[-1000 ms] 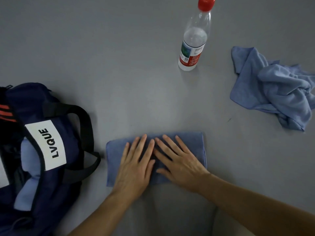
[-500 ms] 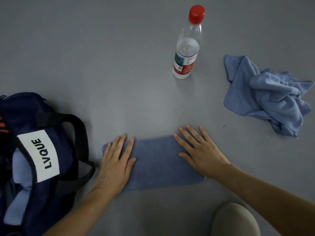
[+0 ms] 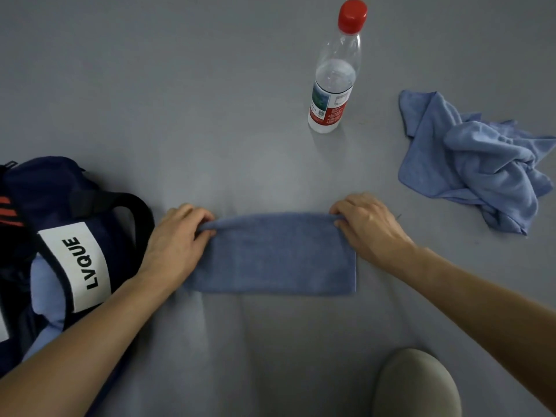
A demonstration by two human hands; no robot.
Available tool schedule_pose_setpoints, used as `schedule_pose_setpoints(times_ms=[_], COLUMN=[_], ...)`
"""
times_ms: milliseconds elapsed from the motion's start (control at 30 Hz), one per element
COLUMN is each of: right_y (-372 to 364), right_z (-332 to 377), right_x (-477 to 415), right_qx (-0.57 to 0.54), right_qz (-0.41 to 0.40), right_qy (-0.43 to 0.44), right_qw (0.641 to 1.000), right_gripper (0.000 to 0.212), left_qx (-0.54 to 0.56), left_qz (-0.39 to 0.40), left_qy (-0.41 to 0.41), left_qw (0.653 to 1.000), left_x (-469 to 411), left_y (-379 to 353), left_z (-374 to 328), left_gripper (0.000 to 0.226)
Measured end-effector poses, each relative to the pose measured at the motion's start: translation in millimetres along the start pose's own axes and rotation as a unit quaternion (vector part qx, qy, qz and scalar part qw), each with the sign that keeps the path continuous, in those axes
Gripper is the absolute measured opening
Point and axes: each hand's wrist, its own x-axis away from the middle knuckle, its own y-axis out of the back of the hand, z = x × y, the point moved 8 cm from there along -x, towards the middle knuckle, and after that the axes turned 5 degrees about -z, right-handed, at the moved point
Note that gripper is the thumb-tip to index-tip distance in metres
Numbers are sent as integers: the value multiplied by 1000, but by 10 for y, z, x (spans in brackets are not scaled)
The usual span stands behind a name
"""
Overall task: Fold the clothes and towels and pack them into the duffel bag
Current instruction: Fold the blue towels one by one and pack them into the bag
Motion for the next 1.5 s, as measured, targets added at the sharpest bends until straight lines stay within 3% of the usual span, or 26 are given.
schedule_pose_setpoints(times_ms=[67, 167, 367, 467, 600, 700, 767, 833, 933, 1000, 1067, 1133, 1200, 1233, 1300, 1367, 1500], right_y=[187, 347, 130, -59, 22, 33, -121, -351, -468, -408, -329, -366, -496, -542, -581, -562, -452], right_z=[87, 334, 608, 644, 805, 938, 957, 931, 878, 858, 859, 853, 858, 876, 931, 976, 1059], right_x=[27, 231, 853, 957, 827, 705, 651, 696, 781, 799, 832, 913, 1046, 1105, 1155, 1148, 1162], right_qx=[11, 33, 27, 61, 34, 7, 16, 56, 83, 69, 33, 17, 6, -3, 3, 26, 38], right_qz=[-65, -100, -36, 1, -31, -55, -22, 42, 66, 37, 0, 23, 89, 109, 118, 81, 20], right_qy=[17, 85, 180, 169, 168, 201, 209, 235, 239, 209, 179, 168, 184, 194, 201, 209, 248], right_qw=[998, 991, 983, 984, 985, 978, 977, 970, 965, 975, 983, 985, 979, 975, 972, 974, 968], right_gripper=[15, 12, 9, 5, 23, 5, 34, 65, 73, 65, 54, 73, 102, 107, 105, 98, 64], left_qx=[-2, -21, -85, -122, -118, -62, -31, 3, 41, 34, 4, -18, -60, -86, -121, -112, -49], left_qz=[-79, -110, -93, -35, -13, -49, -60, -34, 1, -11, -13, 18, 52, 58, 44, 5, 34], left_qy=[-5, -25, -104, -60, -7, 37, 92, 182, 271, 226, 109, -44, -173, -215, -242, -216, -160], left_qw=[997, 993, 987, 990, 993, 996, 993, 983, 962, 973, 994, 999, 982, 971, 962, 970, 985], left_x=[35, 250, 878, 1025, 1039, 1008, 985, 993, 1004, 835, 537, 221, -8, -76, -107, -1, 379], left_y=[126, 184, 53, -121, -73, -44, -183, -432, -814, -896, -912, -918, -902, -879, -810, -730, -907], left_z=[-34, -87, -79, 16, -208, -450, -566, -616, -658, -674, -687, -754, -840, -876, -945, -1012, -993], left_gripper=[9, 16, 26, 33, 34, 33, 41, 64, 81, 79, 74, 70, 66, 66, 66, 66, 69])
